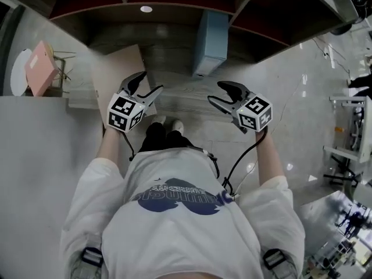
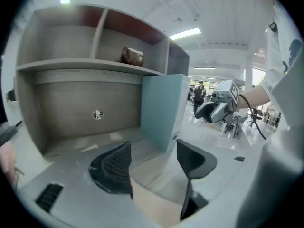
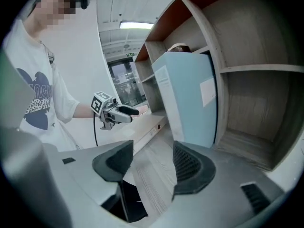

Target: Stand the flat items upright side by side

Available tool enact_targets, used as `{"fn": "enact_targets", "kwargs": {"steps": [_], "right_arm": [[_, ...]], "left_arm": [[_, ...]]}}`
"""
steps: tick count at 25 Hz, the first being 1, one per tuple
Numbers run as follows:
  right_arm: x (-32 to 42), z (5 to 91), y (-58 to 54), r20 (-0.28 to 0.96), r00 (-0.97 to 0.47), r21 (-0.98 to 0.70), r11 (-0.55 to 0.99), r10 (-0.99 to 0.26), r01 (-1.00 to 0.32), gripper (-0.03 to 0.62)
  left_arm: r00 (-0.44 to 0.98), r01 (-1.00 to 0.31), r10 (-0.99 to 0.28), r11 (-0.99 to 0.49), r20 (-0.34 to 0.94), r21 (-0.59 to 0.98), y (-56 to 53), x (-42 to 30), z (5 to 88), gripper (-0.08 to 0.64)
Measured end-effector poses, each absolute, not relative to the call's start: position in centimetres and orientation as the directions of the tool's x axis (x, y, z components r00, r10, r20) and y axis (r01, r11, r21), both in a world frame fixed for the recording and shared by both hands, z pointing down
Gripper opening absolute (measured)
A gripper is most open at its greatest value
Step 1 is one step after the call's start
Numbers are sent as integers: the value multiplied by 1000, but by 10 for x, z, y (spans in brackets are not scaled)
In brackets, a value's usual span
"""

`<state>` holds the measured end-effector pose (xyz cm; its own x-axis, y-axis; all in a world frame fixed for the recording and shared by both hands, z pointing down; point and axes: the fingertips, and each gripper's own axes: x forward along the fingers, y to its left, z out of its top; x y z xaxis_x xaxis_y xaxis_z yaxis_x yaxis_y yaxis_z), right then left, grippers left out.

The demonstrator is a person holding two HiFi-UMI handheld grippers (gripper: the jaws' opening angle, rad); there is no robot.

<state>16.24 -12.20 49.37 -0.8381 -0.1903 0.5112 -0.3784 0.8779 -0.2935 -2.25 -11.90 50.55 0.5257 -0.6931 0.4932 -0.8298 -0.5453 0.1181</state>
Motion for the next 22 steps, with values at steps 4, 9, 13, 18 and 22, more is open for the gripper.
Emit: {"fn": "enact_targets", "kwargs": {"steps": [4,9,13,18,22], "right_arm": [[136,506,-110,506,-857,-339,890,-101,-305,259],[87,516,-96,490,-871,-383,891,-28,-244,262],[51,519,-84,493,-870,-393,896,16,-206,264],[14,521,-66,516,-855,-388,902,45,-187,265],[-11,521,-50,535,-844,-388,899,39,-204,267]], "left_arm": [[343,-935,-769,-332,539,122,-67,-100,520,307],[182,-982,-794,-123,580,140,-1,-179,537,307],[109,-987,-792,-14,601,160,42,-217,547,307],[96,-984,-773,22,627,178,73,-248,560,307],[128,-979,-756,7,642,204,88,-267,571,307]]}}
